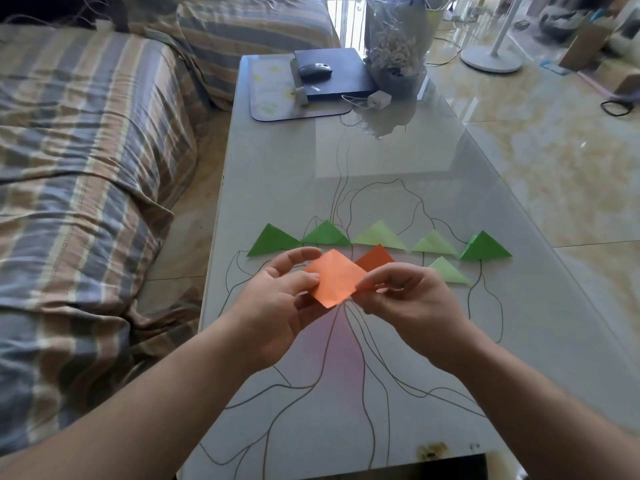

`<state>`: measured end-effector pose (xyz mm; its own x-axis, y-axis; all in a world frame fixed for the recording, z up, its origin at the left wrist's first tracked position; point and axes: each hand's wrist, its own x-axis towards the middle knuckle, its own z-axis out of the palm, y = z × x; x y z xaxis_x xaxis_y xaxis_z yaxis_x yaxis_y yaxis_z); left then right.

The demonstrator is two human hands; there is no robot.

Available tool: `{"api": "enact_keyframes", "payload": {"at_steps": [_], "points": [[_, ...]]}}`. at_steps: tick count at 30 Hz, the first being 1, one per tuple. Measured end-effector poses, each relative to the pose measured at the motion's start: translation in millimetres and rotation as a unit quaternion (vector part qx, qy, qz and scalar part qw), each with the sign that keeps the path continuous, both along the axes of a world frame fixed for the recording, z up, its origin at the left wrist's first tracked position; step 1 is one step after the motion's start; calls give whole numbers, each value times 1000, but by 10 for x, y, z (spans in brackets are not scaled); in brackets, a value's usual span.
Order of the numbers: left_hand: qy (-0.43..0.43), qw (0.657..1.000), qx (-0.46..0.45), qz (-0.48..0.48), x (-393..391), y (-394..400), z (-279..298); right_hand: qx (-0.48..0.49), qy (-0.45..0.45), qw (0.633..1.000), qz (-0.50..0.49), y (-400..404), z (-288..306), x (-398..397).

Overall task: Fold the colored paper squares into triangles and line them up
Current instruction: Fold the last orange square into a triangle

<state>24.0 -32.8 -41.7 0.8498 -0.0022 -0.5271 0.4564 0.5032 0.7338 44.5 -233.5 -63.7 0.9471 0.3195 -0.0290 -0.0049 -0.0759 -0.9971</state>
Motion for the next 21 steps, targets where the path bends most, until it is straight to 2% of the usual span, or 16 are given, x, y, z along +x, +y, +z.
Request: {"api": "enact_keyframes", "payload": {"at_steps": [6,11,18,21], "points": [[-21,995,86,-52,-54,-36,41,71,72,995,-2,-17,50,18],[-9,989,138,-53,-51,-26,32,82,63,995,14,-50,73,62],[-53,974,195,-106,-79,-24,46,28,83,996,-26,-67,48,92],[-88,957,248,-117,-108,-24,46,13,83,996,-31,-80,32,96]]}}
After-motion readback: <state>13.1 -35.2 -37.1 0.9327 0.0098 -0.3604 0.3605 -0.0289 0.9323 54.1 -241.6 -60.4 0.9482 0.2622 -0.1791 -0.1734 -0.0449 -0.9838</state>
